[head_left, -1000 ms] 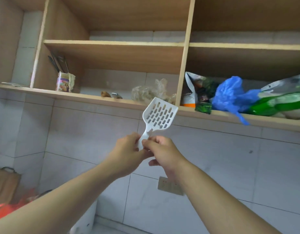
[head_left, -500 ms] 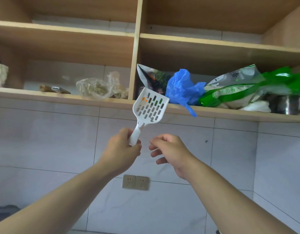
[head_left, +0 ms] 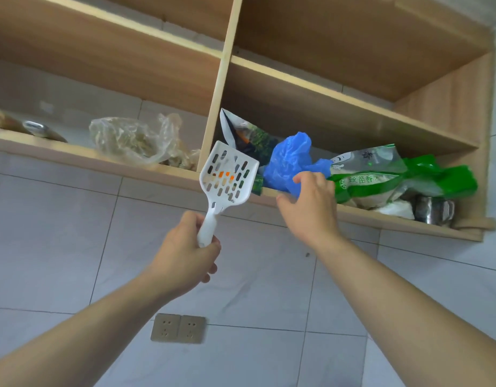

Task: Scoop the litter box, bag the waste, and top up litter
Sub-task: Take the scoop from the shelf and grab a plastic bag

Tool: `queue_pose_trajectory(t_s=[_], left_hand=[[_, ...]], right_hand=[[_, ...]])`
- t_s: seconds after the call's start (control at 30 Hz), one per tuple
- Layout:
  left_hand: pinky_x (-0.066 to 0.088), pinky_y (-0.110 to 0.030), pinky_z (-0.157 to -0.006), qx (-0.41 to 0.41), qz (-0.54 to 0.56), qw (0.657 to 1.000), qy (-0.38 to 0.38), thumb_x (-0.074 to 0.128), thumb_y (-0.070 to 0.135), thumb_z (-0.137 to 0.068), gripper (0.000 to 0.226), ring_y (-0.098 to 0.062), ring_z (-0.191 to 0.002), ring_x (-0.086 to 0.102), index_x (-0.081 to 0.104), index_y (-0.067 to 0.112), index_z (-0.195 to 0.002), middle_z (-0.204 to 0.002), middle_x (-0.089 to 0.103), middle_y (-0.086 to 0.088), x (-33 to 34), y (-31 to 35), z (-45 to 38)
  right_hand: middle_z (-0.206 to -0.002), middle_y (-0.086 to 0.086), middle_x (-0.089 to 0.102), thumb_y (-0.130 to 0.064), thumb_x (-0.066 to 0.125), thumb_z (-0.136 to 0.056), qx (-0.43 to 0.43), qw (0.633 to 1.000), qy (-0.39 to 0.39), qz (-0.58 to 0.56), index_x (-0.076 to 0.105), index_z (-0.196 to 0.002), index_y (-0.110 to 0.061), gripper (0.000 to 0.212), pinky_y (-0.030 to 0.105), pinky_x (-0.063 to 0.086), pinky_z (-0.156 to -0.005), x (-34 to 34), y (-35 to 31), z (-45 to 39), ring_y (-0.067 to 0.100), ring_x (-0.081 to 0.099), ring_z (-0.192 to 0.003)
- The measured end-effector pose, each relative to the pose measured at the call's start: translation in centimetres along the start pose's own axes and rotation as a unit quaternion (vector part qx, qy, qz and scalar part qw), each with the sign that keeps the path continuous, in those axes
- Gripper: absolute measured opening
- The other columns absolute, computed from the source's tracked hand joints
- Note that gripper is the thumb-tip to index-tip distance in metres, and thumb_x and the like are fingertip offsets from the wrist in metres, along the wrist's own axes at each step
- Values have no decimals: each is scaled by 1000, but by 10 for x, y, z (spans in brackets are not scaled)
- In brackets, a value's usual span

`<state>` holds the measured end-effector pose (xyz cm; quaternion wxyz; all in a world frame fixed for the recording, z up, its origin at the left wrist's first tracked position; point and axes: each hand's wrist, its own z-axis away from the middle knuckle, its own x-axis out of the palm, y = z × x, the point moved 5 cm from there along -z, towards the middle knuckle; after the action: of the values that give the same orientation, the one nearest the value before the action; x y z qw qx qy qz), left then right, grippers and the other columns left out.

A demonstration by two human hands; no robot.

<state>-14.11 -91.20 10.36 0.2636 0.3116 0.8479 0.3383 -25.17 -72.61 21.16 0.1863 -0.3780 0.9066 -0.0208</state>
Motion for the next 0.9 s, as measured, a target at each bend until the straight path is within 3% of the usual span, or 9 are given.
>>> queue_pose_trajectory(t_s=[0.23,0.3,0.37,0.43,0.53,0.63,0.9], left_hand=[[60,-44,-57,32,-13,999,-6,58,18,-93,16,-17,-62,70,46,26,-100,-90,66,0,-15,-3,-11],[61,-44,-57,35,-11,999,-5,58,18,-93,16,-17,-62,70,46,26,-100,-91,66,-1,-19,-6,-13],[61,-44,-57,35,-9,999,-7,58,18,-93,16,-17,-62,70,46,26,-99,-91,66,-2,-22,-8,-15],[61,-44,-57,32,-8,999,-4,58,19,-93,16,-17,-62,70,46,25,-100,-91,66,-3,-24,-11,-16],[61,-42,-57,25,-2,1000,-9,58,19,-93,16,-16,-63,71,46,27,-101,-92,66,-3,-24,-16,-15],[61,-42,-57,20,0,1000,-14,59,19,-94,17,-16,-63,71,45,27,-101,-93,65,-2,-22,-19,-12],[61,-43,-58,5,14,1000,-16,61,20,-94,19,-15,-62,70,46,27,-103,-90,66,4,-8,-34,15]], right_hand=[[-131,15,55,-41,72,-83,28,996,-15,80,28,-147,-7,85,46,39,-100,19,7,-48,37,44,-124],[-126,13,58,-42,69,-86,29,992,-31,117,33,-143,-7,76,46,39,-97,27,10,-54,37,44,-122],[-116,11,62,-38,65,-88,1,987,-24,158,49,-117,-12,42,44,38,-92,32,11,-56,37,45,-115],[-107,13,63,-29,60,-89,-27,986,-9,162,46,-90,-17,18,44,37,-88,33,7,-53,37,46,-107],[-99,16,62,-18,58,-87,-52,987,33,147,41,-81,-17,18,44,35,-82,30,1,-47,37,47,-98],[-92,16,59,-15,60,-82,-75,984,96,130,48,-80,-12,12,44,35,-79,22,-3,-38,36,46,-91],[-105,15,52,-12,62,-71,-139,972,181,52,52,-86,-8,18,39,30,-76,-5,-3,8,33,46,-92]])
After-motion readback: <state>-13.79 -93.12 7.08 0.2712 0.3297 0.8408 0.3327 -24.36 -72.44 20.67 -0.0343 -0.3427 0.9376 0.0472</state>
